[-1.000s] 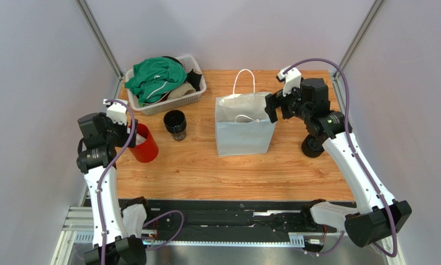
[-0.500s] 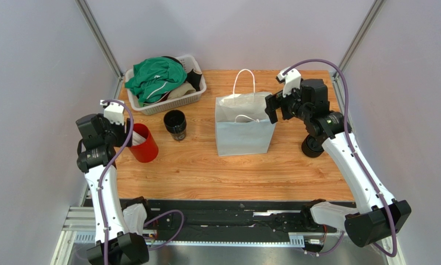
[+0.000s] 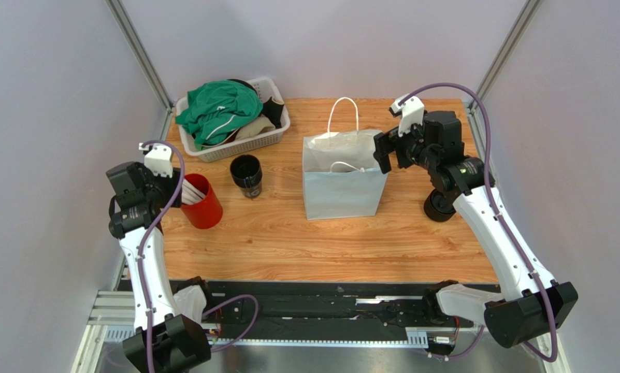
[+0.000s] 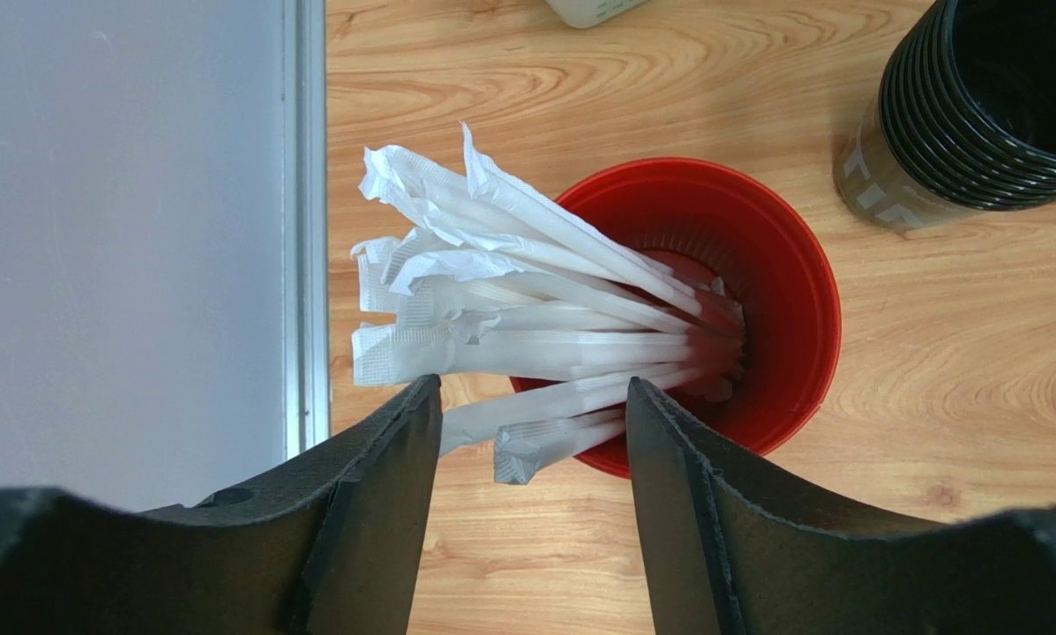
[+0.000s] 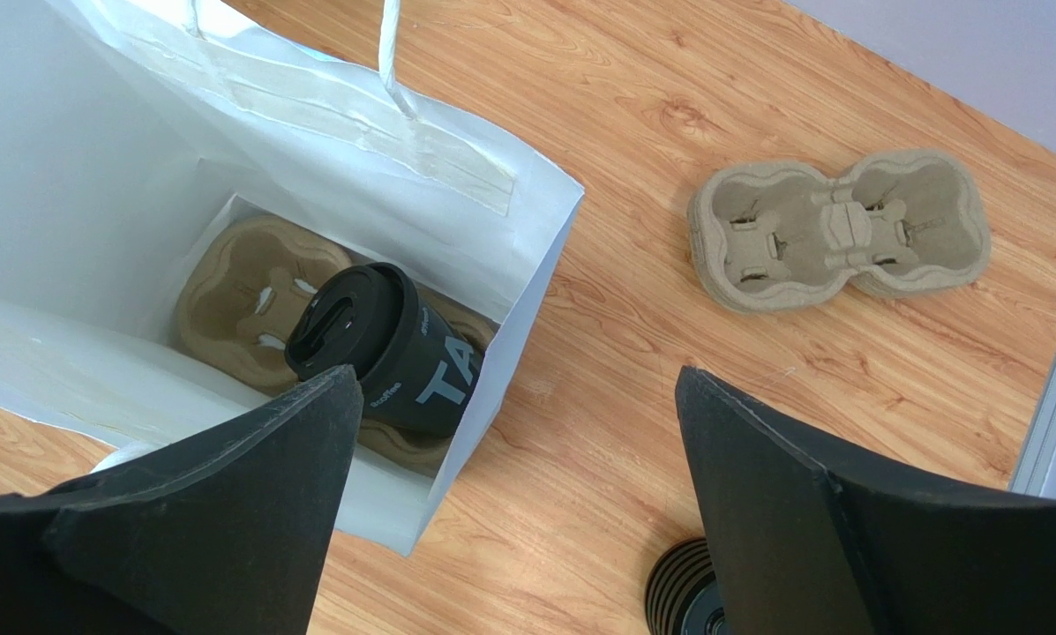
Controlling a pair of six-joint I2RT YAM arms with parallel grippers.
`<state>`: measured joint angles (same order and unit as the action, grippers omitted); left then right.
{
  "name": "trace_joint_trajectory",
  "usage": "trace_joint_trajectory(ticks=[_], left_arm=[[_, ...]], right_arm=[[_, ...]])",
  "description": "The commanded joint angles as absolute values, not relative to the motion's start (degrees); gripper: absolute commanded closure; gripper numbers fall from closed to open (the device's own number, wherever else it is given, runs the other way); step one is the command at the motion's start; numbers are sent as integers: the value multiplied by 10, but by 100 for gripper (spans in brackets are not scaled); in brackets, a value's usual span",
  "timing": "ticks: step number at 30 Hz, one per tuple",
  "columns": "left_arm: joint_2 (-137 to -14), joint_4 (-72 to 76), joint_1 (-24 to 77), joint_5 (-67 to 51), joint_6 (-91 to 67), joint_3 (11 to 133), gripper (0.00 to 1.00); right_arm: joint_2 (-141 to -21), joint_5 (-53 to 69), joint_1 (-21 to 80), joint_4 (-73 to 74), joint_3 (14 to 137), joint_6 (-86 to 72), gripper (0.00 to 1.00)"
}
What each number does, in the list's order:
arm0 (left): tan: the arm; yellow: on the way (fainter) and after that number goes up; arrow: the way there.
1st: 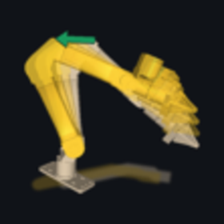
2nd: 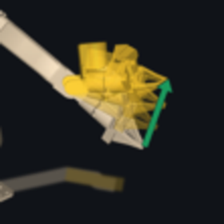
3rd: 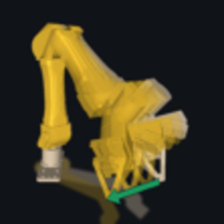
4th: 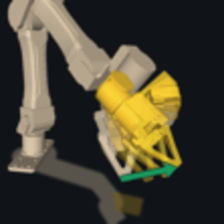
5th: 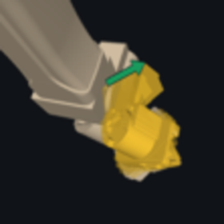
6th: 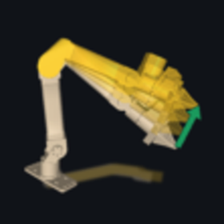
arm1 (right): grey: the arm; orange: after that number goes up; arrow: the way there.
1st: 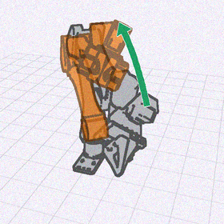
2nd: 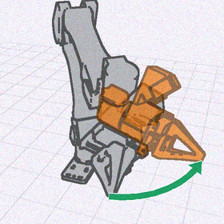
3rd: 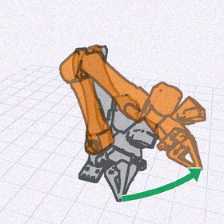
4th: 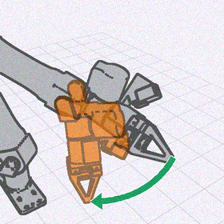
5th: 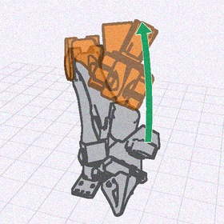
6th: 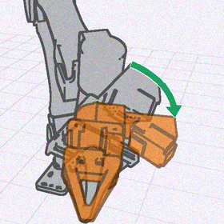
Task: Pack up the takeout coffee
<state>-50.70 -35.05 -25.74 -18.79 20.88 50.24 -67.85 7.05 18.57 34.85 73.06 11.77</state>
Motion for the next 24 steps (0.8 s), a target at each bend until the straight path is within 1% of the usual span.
trace_joint_trajectory(ticks=[1, 2, 4, 6, 8, 9, 12, 13, 15, 20, 23, 24], left_arm=[[-504, -332, -266, -207, 211, 497, 43], [-504, -332, -266, -208, 211, 497, 46], [-504, -334, -266, -213, 212, 496, 48], [-504, -336, -267, -214, 211, 495, 53], [-503, -337, -267, -216, 212, 495, 54], [-502, -336, -268, -217, 213, 495, 57], [-502, -335, -269, -217, 213, 492, 62], [-502, -335, -269, -218, 213, 492, 67], [-501, -337, -270, -220, 212, 493, 68], [-495, -346, -270, -225, 213, 500, 79], [-488, -352, -270, -228, 210, 508, 79], [-487, -359, -270, -231, 209, 511, 82]], right_arm=[[-677, 69, 184, 323, 731, 109, 6], [-676, 69, 184, 323, 731, 110, 6], [-677, 69, 184, 323, 731, 110, 6], [-677, 69, 184, 322, 731, 109, 7], [-677, 67, 184, 322, 730, 109, 7], [-676, 67, 184, 322, 730, 109, 7], [-675, 67, 184, 322, 730, 110, 7], [-675, 67, 183, 321, 730, 109, 7], [-677, 67, 184, 321, 729, 109, 7], [-677, 67, 183, 321, 729, 109, 7], [-676, 67, 183, 319, 729, 109, 7], [-675, 66, 184, 319, 729, 109, 7]])
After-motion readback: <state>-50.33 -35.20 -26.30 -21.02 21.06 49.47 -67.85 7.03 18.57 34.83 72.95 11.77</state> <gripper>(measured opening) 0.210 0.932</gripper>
